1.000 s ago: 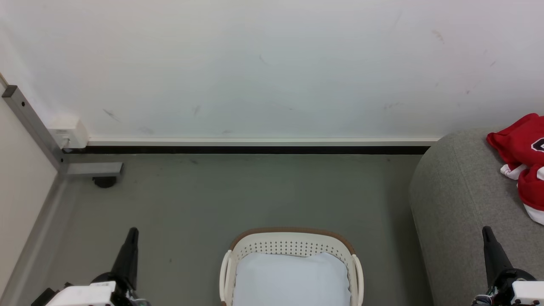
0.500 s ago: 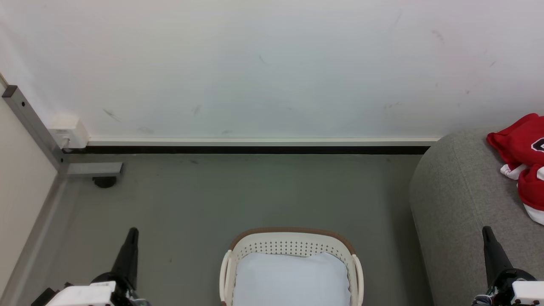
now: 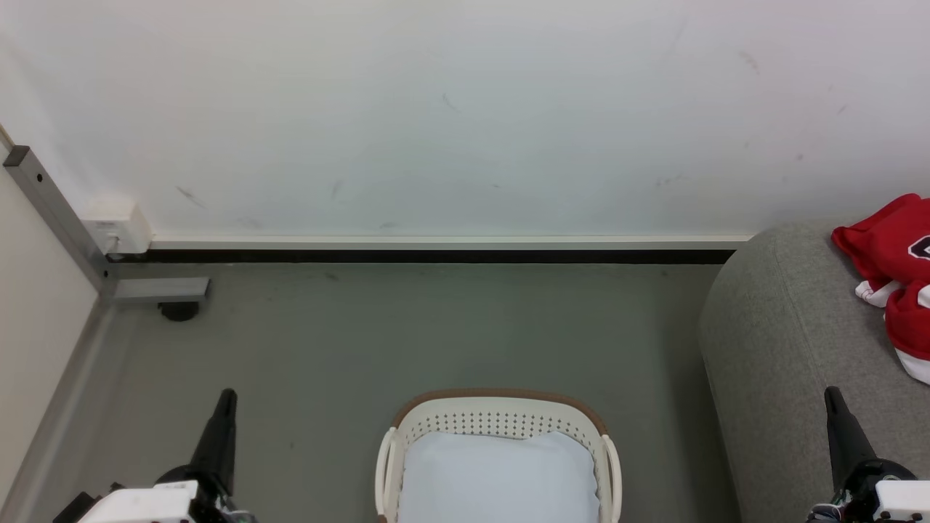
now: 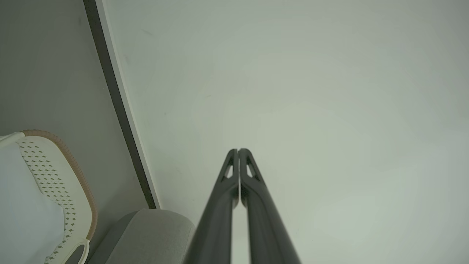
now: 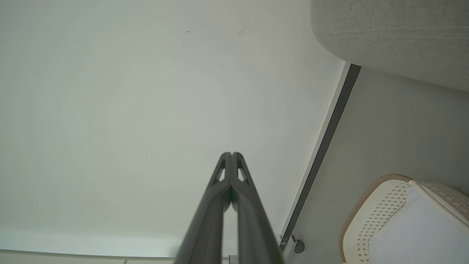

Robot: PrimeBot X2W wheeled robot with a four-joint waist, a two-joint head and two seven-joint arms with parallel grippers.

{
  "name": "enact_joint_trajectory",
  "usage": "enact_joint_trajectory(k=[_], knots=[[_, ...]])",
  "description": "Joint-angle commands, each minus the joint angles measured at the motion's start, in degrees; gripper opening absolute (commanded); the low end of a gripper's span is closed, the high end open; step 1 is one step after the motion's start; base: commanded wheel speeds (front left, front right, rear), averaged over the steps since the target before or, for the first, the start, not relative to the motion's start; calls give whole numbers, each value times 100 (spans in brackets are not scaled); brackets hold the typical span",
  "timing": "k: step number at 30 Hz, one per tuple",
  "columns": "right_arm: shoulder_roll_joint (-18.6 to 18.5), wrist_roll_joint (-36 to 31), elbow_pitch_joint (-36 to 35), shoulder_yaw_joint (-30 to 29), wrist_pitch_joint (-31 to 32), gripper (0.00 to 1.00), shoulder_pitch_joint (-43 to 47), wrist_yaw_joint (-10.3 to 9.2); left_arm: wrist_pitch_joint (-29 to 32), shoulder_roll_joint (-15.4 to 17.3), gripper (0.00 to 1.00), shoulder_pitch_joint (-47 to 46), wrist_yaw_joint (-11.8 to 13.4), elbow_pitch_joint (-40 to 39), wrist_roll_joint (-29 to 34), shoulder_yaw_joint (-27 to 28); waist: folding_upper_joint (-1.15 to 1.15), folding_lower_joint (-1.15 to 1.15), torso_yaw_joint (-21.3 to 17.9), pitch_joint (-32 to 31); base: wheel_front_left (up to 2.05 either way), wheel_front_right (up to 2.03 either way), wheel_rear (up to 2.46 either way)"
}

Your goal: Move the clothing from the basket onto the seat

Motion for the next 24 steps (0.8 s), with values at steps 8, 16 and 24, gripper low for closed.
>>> enact_joint_trajectory(k=[8, 16, 24], knots=[[-40, 7, -21, -16, 20, 0, -69, -12, 24, 11, 0, -51, -9, -16, -77, 20, 0, 0, 0, 0, 0, 0, 0], [-40, 8, -21, -16, 19, 0, -69, -12, 23, 11, 0, -50, -9, -16, -77, 19, 0, 0, 0, 0, 0, 0, 0], [-40, 9, -21, -15, 18, 0, -69, -12, 23, 11, 0, -50, -9, -16, -77, 19, 0, 0, 0, 0, 0, 0, 0]])
